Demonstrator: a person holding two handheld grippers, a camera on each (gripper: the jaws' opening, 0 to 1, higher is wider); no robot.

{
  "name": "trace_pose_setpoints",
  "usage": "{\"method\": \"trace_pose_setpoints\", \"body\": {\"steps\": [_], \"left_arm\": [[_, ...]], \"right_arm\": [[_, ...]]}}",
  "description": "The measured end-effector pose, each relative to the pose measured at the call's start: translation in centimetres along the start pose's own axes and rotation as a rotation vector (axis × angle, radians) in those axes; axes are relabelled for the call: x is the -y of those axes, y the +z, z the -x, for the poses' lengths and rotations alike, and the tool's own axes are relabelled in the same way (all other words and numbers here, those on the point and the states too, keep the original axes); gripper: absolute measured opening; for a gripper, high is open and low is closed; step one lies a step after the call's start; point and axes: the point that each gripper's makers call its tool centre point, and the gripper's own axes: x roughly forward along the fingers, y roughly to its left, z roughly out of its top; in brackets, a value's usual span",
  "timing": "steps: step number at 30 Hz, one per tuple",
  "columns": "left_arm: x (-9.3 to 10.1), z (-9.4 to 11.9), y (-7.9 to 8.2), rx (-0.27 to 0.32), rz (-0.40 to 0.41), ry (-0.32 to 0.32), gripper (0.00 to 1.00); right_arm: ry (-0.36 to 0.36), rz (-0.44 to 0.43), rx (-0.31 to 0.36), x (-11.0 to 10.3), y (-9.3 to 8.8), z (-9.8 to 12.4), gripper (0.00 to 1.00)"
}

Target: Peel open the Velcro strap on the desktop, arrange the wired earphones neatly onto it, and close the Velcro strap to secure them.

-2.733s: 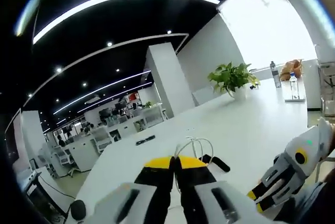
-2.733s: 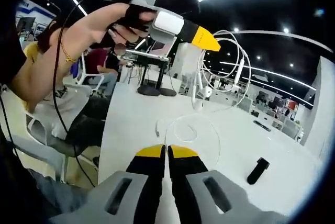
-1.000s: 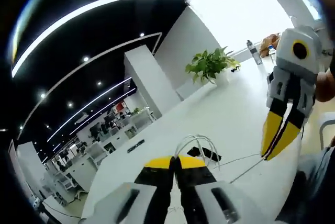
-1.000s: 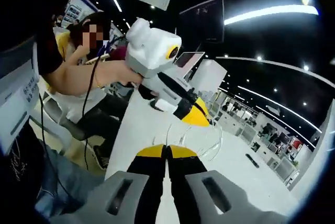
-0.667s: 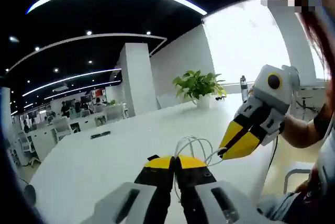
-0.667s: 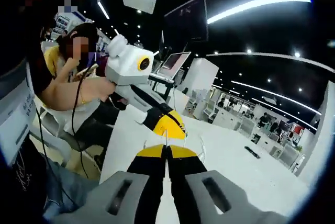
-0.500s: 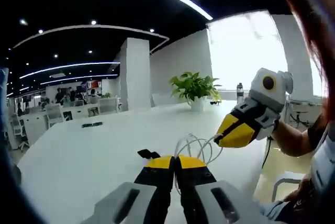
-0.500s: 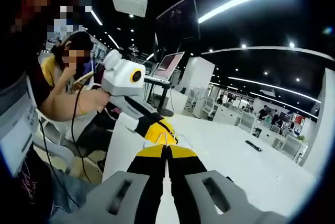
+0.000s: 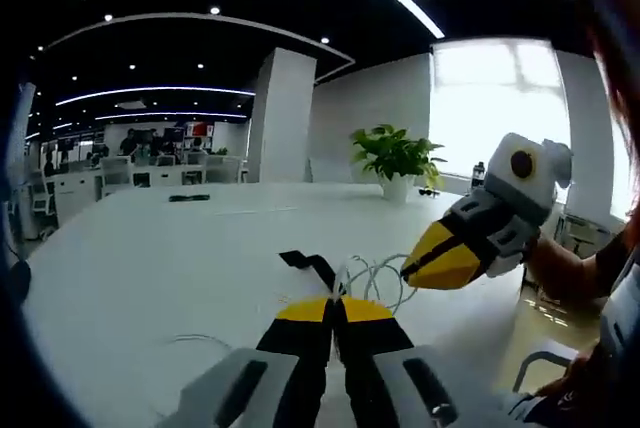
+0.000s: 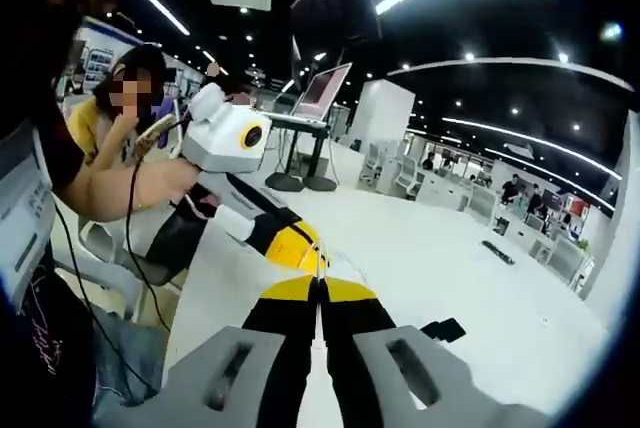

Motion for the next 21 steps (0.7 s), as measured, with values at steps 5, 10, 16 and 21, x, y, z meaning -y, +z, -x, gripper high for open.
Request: {"method": "trace_pose_setpoints", "body": {"steps": [5,10,16,21], "left_arm": [[0.1,0.3,0.9,0.011,-0.034,0.019,0.06],[0.5,0.4,0.9,0.013,-0.030,0.002,0.06],[0.4,0.5,1.0,0.010,-0.053,0.023,0.06],[1.5,0.2,1.2,0.015,-0.066,0.005,0.06]], "right_arm": [[-0.087,0.099,0.017,0.6,0.9,-0.2,0.05],[-0.133,0.153,0.000,0.6,0.8,-0.4,0.05],[-0.178,0.221,-0.019,0.9,0.9,0.1,0.05],[-0.225,0.274,-0.014,1.4,1.6,0.1,0.10]]}}
